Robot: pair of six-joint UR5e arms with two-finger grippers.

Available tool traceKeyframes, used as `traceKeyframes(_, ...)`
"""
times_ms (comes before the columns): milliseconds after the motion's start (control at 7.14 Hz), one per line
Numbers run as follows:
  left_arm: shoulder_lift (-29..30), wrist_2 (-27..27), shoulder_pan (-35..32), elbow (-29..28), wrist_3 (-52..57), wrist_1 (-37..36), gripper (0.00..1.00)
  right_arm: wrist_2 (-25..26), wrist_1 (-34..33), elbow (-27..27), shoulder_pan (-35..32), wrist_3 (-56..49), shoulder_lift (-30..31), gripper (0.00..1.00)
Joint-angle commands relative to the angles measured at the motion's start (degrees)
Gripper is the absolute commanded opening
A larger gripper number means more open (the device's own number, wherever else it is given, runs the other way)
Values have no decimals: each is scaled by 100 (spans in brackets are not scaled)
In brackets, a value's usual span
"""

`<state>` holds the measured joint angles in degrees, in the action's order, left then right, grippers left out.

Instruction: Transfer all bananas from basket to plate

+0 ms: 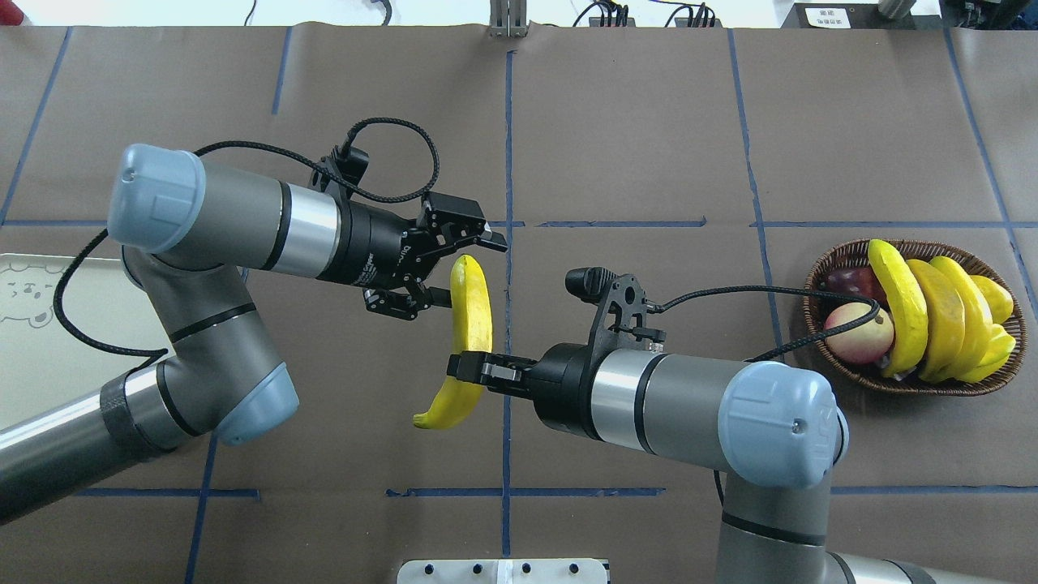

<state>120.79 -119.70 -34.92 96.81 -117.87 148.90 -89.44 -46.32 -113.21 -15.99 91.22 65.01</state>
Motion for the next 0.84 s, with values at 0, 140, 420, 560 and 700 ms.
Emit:
traceKeyframes(0, -20, 193, 231, -30, 133, 8, 99, 6, 1, -8, -9, 1, -6, 2)
traceKeyframes(140, -29, 193, 223, 4, 133, 8, 93, -3, 1, -9, -18, 1, -6, 2)
traceKeyframes(420, -64, 176, 188, 66, 133, 16, 87, 6, 1, -9, -36, -16, -6, 2)
traceKeyframes(560, -82, 167, 170, 92, 141, 16, 87, -3, 1, -9, -36, 1, -6, 2)
traceKeyframes(700, -195, 149, 162, 180, 202, 16, 87, -3, 1, -17, -53, 1, 2, 2)
